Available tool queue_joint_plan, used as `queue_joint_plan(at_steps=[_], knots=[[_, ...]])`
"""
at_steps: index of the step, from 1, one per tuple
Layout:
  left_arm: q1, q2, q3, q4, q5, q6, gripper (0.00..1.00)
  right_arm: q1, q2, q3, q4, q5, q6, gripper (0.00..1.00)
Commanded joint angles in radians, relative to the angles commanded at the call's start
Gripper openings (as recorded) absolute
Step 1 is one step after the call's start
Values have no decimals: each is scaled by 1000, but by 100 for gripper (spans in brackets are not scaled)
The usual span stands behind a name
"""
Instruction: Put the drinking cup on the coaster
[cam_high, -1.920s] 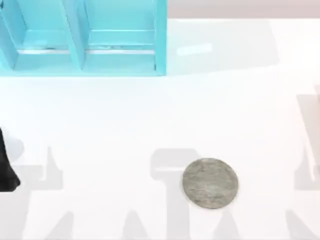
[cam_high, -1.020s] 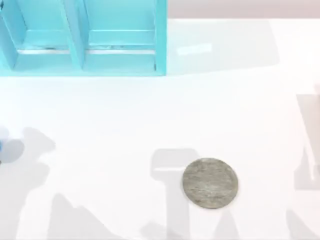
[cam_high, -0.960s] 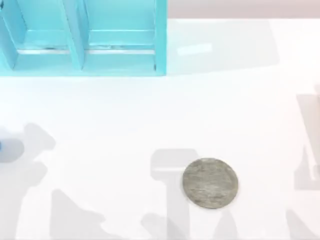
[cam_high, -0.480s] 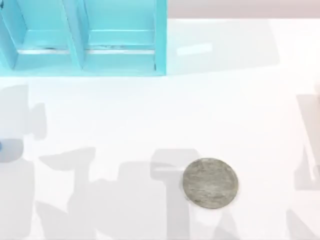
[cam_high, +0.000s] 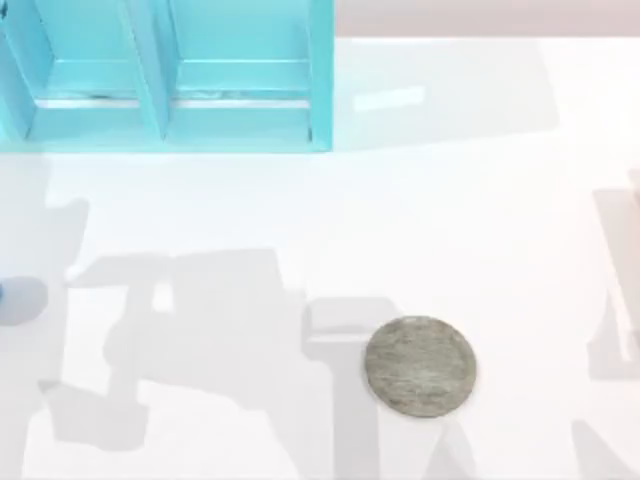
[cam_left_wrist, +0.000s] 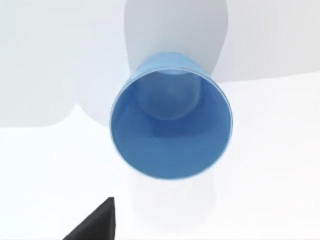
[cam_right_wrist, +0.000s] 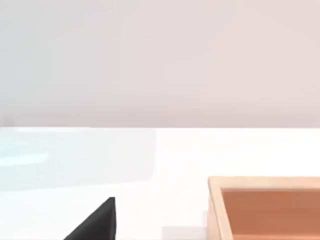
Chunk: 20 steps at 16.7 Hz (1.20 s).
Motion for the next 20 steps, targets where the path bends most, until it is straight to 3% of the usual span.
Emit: queue_joint_plan(at_steps=[7, 15, 20], knots=[[-4, 2, -17, 18, -1, -2, 100, 0, 0, 0, 0, 0, 0, 100], [2, 94, -246, 346, 0, 3, 100, 0, 0, 0, 0, 0, 0, 100], [3, 107, -276, 382, 0, 5, 100, 0, 0, 0, 0, 0, 0, 100]])
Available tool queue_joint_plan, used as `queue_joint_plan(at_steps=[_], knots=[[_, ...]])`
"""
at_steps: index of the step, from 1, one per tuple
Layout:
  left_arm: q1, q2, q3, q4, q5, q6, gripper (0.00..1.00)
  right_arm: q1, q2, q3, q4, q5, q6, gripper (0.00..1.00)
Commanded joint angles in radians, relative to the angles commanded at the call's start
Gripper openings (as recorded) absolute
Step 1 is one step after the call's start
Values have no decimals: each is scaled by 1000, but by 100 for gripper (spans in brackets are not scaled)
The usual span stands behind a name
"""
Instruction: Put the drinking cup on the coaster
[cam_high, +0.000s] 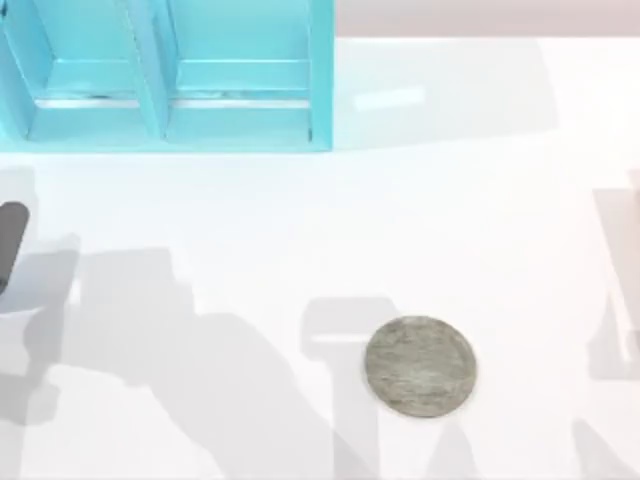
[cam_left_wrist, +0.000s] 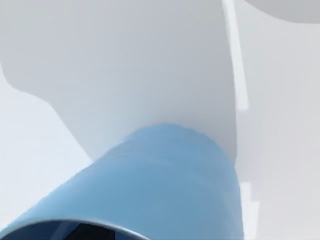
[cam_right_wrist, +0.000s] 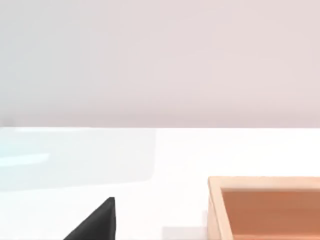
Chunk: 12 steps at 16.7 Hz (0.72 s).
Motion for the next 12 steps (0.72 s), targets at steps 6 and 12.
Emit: queue_joint_plan(at_steps=[6, 12], knots=[[0, 0, 0, 0, 0, 0, 62, 0, 0, 0, 0, 0, 0, 100], [0, 0, 0, 0, 0, 0, 17, 0, 0, 0, 0, 0, 0, 100]])
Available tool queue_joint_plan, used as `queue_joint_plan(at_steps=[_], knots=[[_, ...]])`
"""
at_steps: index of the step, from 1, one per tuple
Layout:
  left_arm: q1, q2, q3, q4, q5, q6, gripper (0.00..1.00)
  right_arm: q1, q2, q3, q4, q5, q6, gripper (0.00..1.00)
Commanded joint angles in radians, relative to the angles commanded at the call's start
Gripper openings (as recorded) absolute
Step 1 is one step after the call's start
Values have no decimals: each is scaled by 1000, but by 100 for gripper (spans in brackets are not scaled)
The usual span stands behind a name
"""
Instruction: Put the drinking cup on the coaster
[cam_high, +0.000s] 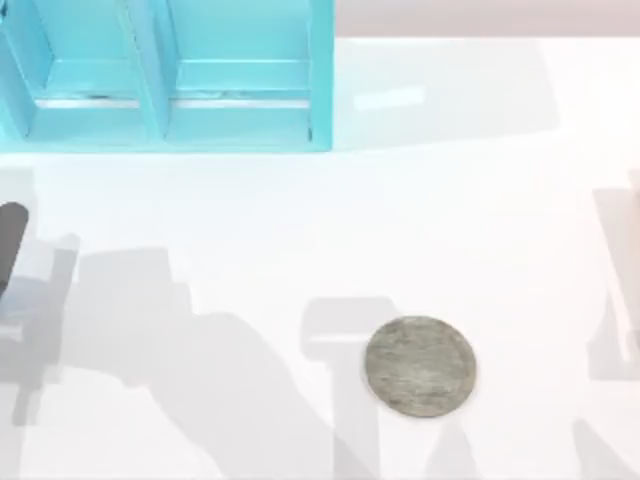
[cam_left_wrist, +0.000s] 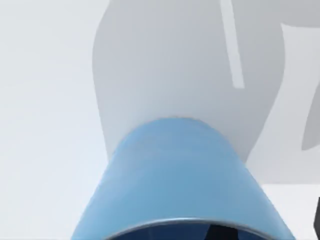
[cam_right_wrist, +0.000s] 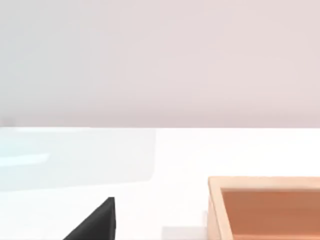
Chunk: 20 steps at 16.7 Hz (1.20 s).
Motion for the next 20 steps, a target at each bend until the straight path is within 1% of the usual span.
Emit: queue_joint_plan(at_steps=[2, 3, 12, 14, 17, 20], knots=[[0, 0, 0, 0, 0, 0, 2, 0, 0, 0, 0, 0, 0, 100], [0, 0, 0, 0, 0, 0, 0, 0, 0, 0, 0, 0, 0, 100], [-2, -2, 1, 0, 0, 1, 0, 0, 0, 0, 0, 0, 0, 100], [-15, 10, 21, -10, 0, -25, 0, 0, 0, 0, 0, 0, 0, 100], [-68, 53, 99, -48, 1, -139, 0, 0, 0, 0, 0, 0, 0, 100], [-162, 124, 226, -112, 0, -340, 0, 0, 0, 0, 0, 0, 0, 100]])
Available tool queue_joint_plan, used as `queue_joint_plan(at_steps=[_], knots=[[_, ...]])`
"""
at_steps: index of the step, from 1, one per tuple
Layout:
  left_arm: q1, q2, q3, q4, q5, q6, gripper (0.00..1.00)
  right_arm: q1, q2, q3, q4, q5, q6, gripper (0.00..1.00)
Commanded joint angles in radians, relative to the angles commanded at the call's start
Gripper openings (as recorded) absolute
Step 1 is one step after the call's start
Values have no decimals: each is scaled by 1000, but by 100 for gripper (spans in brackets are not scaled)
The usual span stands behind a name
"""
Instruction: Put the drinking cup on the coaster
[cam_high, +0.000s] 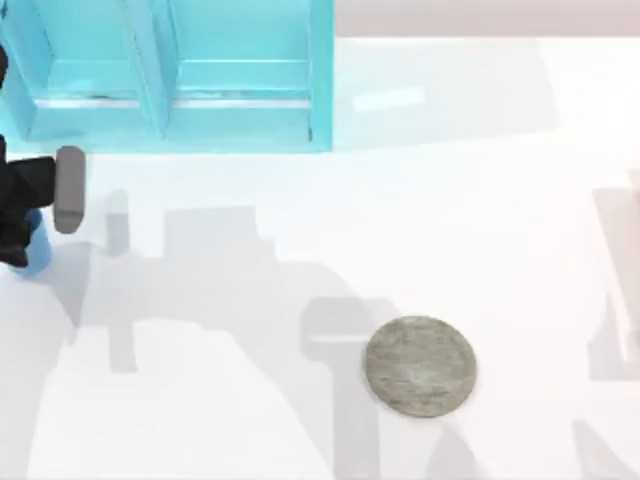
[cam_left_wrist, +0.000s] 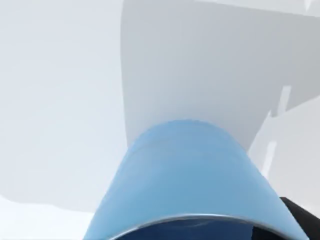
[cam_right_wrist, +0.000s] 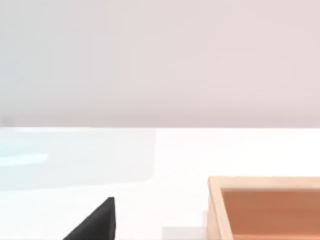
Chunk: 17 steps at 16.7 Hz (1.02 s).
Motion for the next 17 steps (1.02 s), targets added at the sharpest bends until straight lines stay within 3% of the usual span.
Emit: queue_joint_plan(at_steps=[7, 17], knots=[[-306, 217, 374, -214, 5, -663, 0, 0, 0, 0, 0, 0, 0, 100], [-780, 476, 907, -511, 22, -1853, 0, 0, 0, 0, 0, 0, 0, 100]])
